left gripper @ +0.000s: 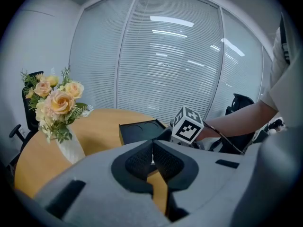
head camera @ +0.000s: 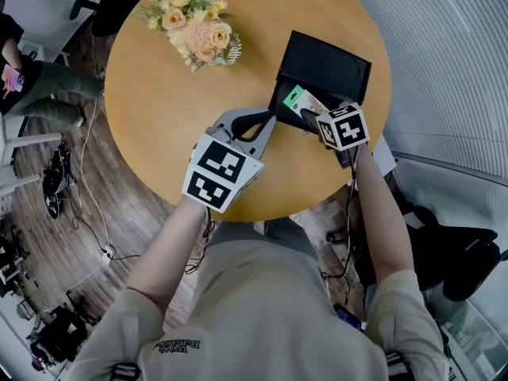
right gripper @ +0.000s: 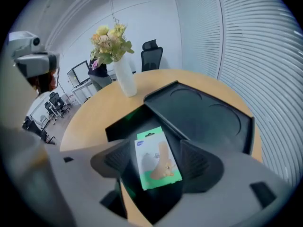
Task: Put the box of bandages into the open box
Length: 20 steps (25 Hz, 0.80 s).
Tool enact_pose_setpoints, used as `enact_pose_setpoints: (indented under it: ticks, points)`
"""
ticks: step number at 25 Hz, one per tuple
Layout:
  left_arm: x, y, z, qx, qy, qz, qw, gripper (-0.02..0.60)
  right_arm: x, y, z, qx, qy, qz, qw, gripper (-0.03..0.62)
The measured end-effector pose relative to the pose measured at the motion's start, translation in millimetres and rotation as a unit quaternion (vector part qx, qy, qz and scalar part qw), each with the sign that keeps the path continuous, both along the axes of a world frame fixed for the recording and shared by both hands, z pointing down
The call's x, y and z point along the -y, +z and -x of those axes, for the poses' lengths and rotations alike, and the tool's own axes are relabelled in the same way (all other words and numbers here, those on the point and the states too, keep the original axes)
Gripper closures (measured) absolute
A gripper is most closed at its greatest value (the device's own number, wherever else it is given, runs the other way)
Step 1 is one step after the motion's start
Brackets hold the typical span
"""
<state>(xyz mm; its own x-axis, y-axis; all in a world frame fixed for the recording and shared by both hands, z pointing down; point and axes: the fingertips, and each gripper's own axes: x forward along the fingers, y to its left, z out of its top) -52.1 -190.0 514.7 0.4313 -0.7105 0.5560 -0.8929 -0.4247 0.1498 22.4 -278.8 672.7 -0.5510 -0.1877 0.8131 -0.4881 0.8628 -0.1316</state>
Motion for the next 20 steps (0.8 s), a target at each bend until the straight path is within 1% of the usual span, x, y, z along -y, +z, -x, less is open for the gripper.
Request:
enact_pose_setpoints:
  ticks: [2, 3, 6, 11, 15, 17, 20]
  points:
    - [1, -6, 3, 0.002, -0.002, -0.007, 1.0, 0.56, 5, -18, 0, 0.02, 0.019, -0.015, 1.0, 0.252]
    - [1, -10, 5, 0.003, -0.003, -0.012, 0.9999, 0.56, 9, -28, -1, 0.03, 0.031, -0.024, 0.999, 0.271]
    - [3, -23, 9, 0.004, -0.005, -0.029, 0.9996, 0.56, 20, -60, -5, 0.063, 0.066, -0.054, 0.994, 0.355]
    - [4, -49, 17, 0.01, -0.009, -0.059, 0.9982, 0.56, 27, -117, -12, 0.103, 0.088, -0.108, 0.985, 0.409]
    - [4, -82, 15, 0.017, -0.002, -0.098, 0.9951, 0.56, 26, -170, -20, 0.147, 0.11, -0.143, 0.973, 0.467]
    - [4, -100, 13, 0.024, 0.002, -0.12, 0.9925, 0.56, 23, -200, -24, 0.169, 0.124, -0.164, 0.964, 0.528]
    - [2, -125, 11, 0.031, 0.003, -0.155, 0.9875, 0.56, 13, -247, -28, 0.207, 0.139, -0.189, 0.95, 0.547]
